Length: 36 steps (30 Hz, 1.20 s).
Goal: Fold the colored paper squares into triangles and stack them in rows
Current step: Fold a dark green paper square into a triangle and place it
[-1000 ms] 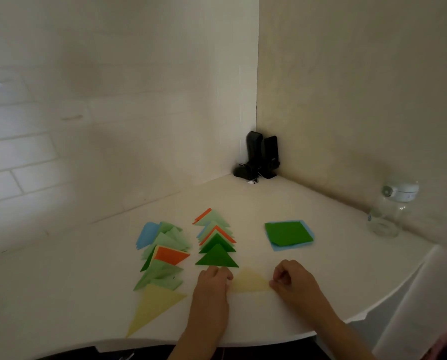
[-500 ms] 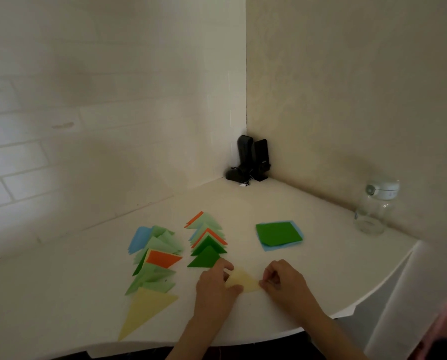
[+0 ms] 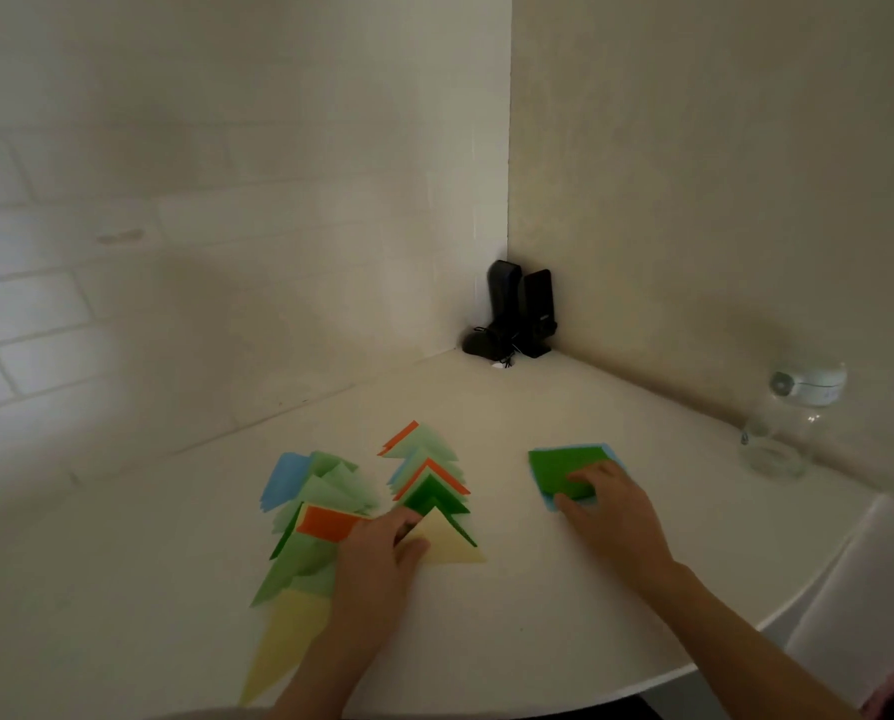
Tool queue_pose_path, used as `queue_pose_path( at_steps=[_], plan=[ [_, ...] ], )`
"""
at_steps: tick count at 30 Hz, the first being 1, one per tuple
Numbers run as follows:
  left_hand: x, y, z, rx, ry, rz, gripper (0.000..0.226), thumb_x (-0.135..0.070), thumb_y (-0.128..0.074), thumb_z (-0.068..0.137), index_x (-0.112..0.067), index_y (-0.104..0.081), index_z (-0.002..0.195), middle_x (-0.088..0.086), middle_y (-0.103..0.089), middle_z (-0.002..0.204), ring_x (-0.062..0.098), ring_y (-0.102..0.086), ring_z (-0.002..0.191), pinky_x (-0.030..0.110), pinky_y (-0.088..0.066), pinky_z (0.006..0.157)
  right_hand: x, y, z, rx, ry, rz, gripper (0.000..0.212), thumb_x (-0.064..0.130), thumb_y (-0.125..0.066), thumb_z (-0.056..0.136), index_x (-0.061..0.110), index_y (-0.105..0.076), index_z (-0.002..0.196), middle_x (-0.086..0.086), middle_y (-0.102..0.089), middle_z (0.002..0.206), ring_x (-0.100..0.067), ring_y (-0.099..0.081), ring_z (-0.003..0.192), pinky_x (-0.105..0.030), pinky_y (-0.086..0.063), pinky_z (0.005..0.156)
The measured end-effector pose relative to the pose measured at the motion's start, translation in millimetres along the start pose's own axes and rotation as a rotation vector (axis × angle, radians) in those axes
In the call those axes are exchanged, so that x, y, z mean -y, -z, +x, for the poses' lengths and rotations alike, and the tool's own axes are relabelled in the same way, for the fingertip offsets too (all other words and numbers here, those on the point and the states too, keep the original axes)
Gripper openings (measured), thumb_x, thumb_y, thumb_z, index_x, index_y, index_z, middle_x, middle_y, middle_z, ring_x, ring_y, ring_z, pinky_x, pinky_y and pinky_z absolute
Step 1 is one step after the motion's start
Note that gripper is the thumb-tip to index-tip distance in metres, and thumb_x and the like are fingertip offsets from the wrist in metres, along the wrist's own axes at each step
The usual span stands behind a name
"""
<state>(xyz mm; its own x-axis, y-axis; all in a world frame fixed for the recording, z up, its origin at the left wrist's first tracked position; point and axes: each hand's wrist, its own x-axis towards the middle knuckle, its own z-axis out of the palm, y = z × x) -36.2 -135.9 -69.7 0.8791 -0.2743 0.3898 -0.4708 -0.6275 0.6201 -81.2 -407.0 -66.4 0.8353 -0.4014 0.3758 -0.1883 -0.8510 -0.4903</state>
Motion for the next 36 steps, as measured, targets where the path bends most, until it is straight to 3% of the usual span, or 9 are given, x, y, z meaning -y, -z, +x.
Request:
queue_pose_path(
  at_steps=[5,12,17,22,29,32,36],
  plan=[
    [5,-8,11,-0.03,-0.005,0.088,0.021,-0.022,-0.071,0.078,-0.03,-0.063,0.096,-0.014,-0.061,0.089,0.01,-0.051,0.084,0.037,-0.045,0.078,0,-11,-1,-0.039,-0.026,-0.082,0.027,0.042,-0.067,0.079,0.024,-0.069,0.1,0.005,-0.063,0.107,-0.018,-0.055,0.103,-0.032,-0.04,0.081],
    [5,-13,26,-0.123,-0.016,0.171,0.032,-0.019,-0.08,0.066,-0.026,-0.061,0.091,-0.008,-0.051,0.085,0.014,-0.045,0.078,0.033,-0.041,0.068,1,-14,-1,-0.088,0.055,-0.156,0.007,0.033,-0.073,0.075,0.032,-0.073,0.082,0.009,-0.065,0.096,-0.017,-0.061,0.089,-0.034,-0.039,0.073],
    [-5,-17,15,-0.159,-0.089,0.114,0.028,-0.006,-0.074,0.072,-0.023,-0.061,0.091,-0.009,-0.053,0.088,0.014,-0.047,0.078,0.031,-0.044,0.067,4,-12,-6,-0.112,0.141,-0.203,0.004,0.032,-0.076,0.072,0.03,-0.073,0.075,0.011,-0.066,0.089,-0.015,-0.063,0.083,-0.034,-0.036,0.075],
    [-26,-14,-4,-0.184,-0.2,0.086,0.012,-0.019,-0.06,0.078,-0.025,-0.06,0.088,-0.009,-0.055,0.086,0.014,-0.049,0.077,0.03,-0.044,0.068,12,-9,-1,-0.044,0.049,-0.298,0.034,0.06,-0.055,0.078,0.032,-0.069,0.093,0.011,-0.065,0.096,-0.012,-0.058,0.095,-0.033,-0.025,0.085],
    [-35,-6,-26,-0.124,-0.208,0.042,0.022,-0.01,-0.069,0.074,-0.027,-0.059,0.084,-0.02,-0.04,0.079,0.007,-0.044,0.075,0.024,-0.041,0.065,31,-3,-1,-0.059,-0.06,-0.225,0.018,0.039,-0.058,0.084,0.028,-0.072,0.085,0.004,-0.06,0.096,-0.018,-0.056,0.092,-0.032,-0.029,0.082],
    [-35,-6,-29,-0.099,-0.215,-0.01,0.021,-0.012,-0.064,0.076,-0.03,-0.057,0.085,-0.02,-0.042,0.081,0.004,-0.044,0.079,0.02,-0.04,0.068,29,7,-8,-0.17,0.03,-0.143,0.004,0.027,-0.071,0.075,0.023,-0.071,0.074,0.003,-0.06,0.084,-0.022,-0.059,0.082,-0.033,-0.032,0.074],
    [-41,-10,-37,-0.012,-0.282,-0.114,0.017,-0.017,-0.058,0.081,-0.03,-0.057,0.092,-0.02,-0.047,0.094,-0.001,-0.048,0.091,0.01,-0.039,0.076,33,23,-37,-0.276,0.237,-0.095,0.011,0.024,-0.076,0.069,0.025,-0.065,0.072,0.008,-0.057,0.081,-0.017,-0.056,0.079,-0.029,-0.029,0.068]
  ],
)
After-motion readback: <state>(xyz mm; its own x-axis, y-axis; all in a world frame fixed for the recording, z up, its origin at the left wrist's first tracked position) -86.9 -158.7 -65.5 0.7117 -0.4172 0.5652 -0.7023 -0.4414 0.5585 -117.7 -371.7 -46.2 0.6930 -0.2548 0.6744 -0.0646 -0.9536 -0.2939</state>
